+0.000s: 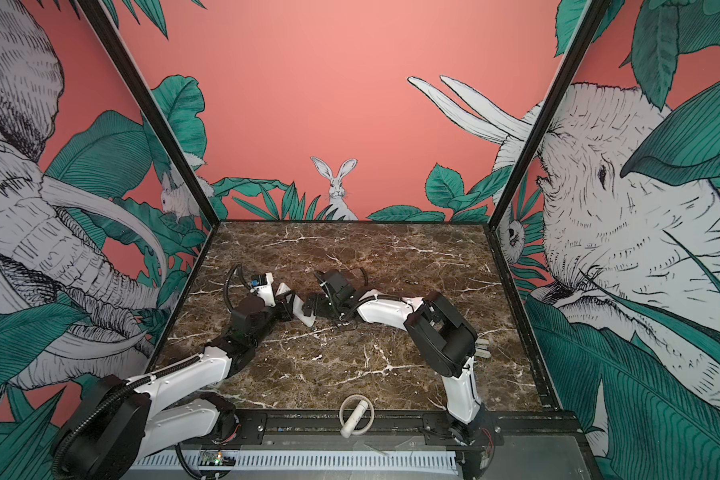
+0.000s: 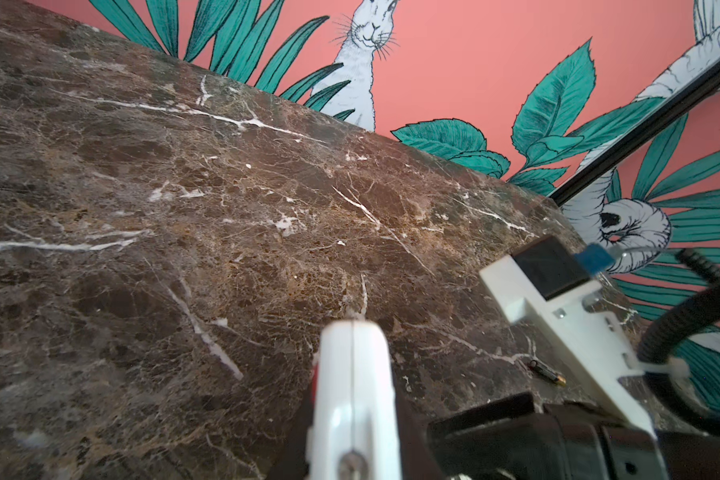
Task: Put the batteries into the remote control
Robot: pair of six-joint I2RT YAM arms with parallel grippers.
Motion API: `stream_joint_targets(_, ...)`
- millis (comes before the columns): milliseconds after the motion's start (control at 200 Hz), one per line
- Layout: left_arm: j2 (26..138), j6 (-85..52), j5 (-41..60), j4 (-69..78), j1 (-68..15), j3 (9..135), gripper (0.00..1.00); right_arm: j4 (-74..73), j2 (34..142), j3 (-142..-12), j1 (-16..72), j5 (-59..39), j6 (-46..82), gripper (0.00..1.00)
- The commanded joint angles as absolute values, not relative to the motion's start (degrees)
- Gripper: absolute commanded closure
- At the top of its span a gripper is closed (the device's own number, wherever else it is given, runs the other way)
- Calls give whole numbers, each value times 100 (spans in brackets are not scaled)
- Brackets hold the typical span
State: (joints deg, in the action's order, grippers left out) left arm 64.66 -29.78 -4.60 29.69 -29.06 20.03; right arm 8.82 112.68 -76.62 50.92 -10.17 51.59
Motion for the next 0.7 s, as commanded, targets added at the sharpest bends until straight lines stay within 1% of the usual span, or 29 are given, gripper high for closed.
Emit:
stream_joint_targets(0,6455,-2556,317,1931,-3119,2012,100,2652,11733,-7902,5341,-305,4449,1)
stream_joint_targets(350,6353,-2334,203,1704,-3131,2010,100,4175,11839,-9019,5340,609,3680,1)
stream_joint_targets(535,6360,-2259,141,1629,-3131,2023,100,4476,11839,-9287,5350,880,3473,1)
stream_joint_targets(695,6404,-2233,129,1629,-3137,2046,100,4452,11763,-9279,5336,897,3379,1)
